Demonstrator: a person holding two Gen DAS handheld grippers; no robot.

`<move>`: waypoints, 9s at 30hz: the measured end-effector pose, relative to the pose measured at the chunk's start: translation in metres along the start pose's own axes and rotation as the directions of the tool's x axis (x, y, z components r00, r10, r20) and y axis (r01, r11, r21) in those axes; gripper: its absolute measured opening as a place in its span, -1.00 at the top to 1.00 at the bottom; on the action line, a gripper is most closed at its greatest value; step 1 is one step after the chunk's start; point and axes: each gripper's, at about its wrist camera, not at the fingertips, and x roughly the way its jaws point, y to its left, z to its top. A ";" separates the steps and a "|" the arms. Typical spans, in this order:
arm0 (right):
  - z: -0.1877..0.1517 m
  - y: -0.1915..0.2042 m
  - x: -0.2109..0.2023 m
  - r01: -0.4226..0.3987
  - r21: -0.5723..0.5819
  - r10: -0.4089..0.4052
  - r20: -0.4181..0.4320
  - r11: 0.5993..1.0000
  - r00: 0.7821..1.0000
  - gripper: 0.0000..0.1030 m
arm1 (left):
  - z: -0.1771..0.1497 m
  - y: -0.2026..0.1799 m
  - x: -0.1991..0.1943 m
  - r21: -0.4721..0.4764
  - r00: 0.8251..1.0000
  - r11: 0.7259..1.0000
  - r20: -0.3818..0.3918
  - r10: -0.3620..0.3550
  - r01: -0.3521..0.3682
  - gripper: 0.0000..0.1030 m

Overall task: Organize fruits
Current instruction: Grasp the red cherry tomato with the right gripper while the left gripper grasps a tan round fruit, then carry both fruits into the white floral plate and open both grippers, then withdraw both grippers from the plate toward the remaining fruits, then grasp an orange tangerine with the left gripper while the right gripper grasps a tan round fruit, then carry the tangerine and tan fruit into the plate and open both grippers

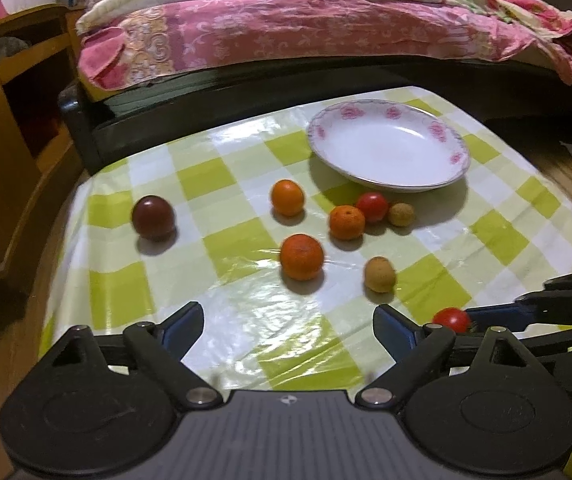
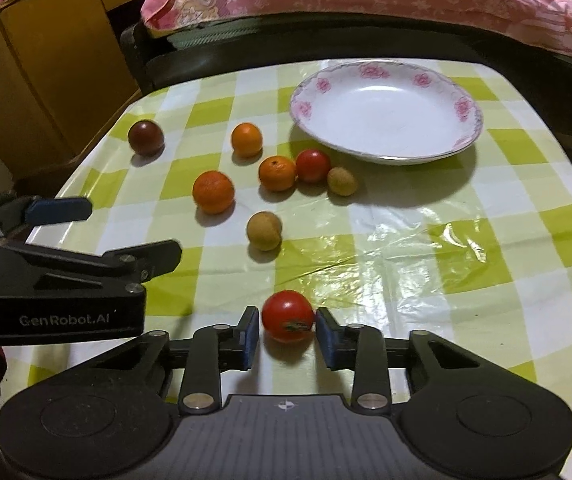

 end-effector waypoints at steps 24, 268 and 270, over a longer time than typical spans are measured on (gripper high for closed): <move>0.017 -0.052 -0.023 0.048 0.175 -0.052 0.015 0.983 0.999 0.50 | 0.022 -0.040 0.052 0.042 0.979 0.981 -0.084 -0.187 0.191 0.26; 0.099 -0.074 0.028 0.065 -0.058 -0.057 0.140 0.996 0.988 0.60 | 0.105 -0.045 0.093 0.202 0.987 0.968 0.019 -0.157 0.150 0.26; 0.100 -0.076 0.029 0.065 -0.052 -0.057 0.140 0.997 0.989 0.59 | 0.106 -0.045 0.094 0.201 0.988 0.968 0.021 -0.156 0.149 0.26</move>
